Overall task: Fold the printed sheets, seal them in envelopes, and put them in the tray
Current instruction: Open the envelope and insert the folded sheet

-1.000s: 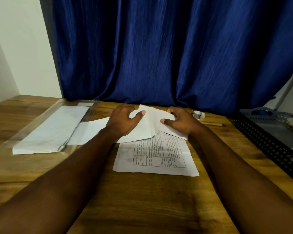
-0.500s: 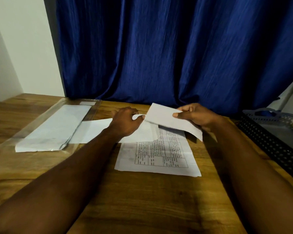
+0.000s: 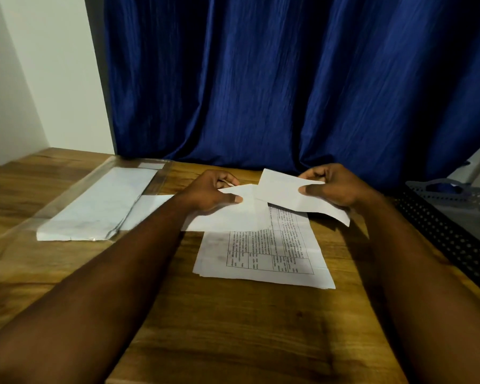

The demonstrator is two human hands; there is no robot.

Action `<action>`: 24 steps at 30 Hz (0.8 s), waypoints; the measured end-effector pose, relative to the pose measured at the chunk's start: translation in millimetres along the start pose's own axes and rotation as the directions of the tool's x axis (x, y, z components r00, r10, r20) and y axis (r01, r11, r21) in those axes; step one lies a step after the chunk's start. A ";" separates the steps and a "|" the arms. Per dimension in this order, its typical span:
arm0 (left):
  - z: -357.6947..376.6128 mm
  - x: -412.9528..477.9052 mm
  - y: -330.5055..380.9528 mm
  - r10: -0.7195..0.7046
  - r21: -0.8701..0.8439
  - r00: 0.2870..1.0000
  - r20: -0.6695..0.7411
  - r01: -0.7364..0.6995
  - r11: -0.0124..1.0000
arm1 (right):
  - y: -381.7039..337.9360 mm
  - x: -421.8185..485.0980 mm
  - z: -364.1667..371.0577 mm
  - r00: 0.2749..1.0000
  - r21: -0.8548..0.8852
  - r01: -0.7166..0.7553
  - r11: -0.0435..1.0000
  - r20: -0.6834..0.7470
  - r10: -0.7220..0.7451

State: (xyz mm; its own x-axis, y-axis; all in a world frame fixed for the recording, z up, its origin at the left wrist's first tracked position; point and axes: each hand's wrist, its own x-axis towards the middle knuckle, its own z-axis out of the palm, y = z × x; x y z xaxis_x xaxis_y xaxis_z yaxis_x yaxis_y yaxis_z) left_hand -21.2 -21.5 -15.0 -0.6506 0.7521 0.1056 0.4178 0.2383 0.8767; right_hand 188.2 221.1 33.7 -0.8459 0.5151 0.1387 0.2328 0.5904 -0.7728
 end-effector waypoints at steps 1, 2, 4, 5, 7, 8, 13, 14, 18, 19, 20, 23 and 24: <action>-1.2 1.7 -1.7 0.006 0.000 1.000 -0.010 -0.006 1.000 | -0.1 -0.6 -0.8 1.000 0.011 0.016 1.000 0.007 -0.016; -0.8 1.6 -1.3 0.012 0.008 1.000 -0.025 -0.012 1.000 | -1.1 -1.7 -1.1 0.999 0.024 0.035 0.999 0.019 -0.035; 1.6 2.0 -0.8 0.020 0.027 0.999 -0.050 -0.018 0.999 | -2.9 -4.2 -0.9 0.998 0.045 0.058 0.997 0.035 -0.060; 2.4 1.7 -0.1 0.027 0.029 0.998 -0.049 -0.025 0.999 | -3.9 -5.2 -0.8 0.997 0.042 0.069 0.997 0.041 -0.071; 3.4 1.9 0.4 0.044 0.044 0.998 -0.043 -0.043 0.998 | -4.8 -6.2 -1.5 0.995 0.004 0.093 0.996 0.046 -0.093; 3.3 3.2 -0.6 0.050 0.052 0.998 -0.050 -0.047 0.998 | -4.5 -6.0 -2.3 0.994 -0.019 0.101 0.995 0.047 -0.100; 5.8 6.6 -6.0 0.065 -0.015 0.993 -0.094 -0.067 0.998 | -0.6 -3.7 -2.5 0.991 -0.046 0.106 0.993 0.087 -0.101; 6.9 7.0 -6.9 0.067 -0.043 0.991 -0.117 -0.073 0.996 | -0.5 -3.3 -1.7 0.990 -0.053 0.112 0.992 0.093 -0.107; 11.0 7.0 -5.9 0.100 -0.042 0.974 -0.201 -0.111 0.993 | -1.5 -0.3 3.8 0.984 -0.041 0.098 0.994 0.151 -0.091; 12.3 6.4 -5.0 0.103 -0.036 0.971 -0.214 -0.113 0.993 | -0.8 0.9 6.2 0.983 -0.021 0.082 0.996 0.164 -0.078; 13.5 5.7 -4.0 0.109 -0.032 0.969 -0.224 -0.119 0.992 | -0.1 2.1 8.1 0.982 0.009 0.063 0.998 0.177 -0.064; 17.7 3.0 -0.4 0.144 0.015 0.964 -0.221 -0.145 0.989 | 1.9 3.5 13.2 0.975 0.054 0.035 0.998 0.219 -0.046; 18.7 2.3 0.7 0.157 0.032 0.965 -0.209 -0.154 0.988 | 2.1 3.9 15.4 0.973 0.051 0.032 0.998 0.229 -0.043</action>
State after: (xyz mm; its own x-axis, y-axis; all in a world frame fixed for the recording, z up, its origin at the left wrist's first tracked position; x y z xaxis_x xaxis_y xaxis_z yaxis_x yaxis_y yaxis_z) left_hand -10.5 -8.2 -22.9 -0.6948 0.6350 0.3375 0.5331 0.1398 0.8344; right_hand 178.0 214.8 23.0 -0.9423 0.3337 0.0263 0.1809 0.5738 -0.7988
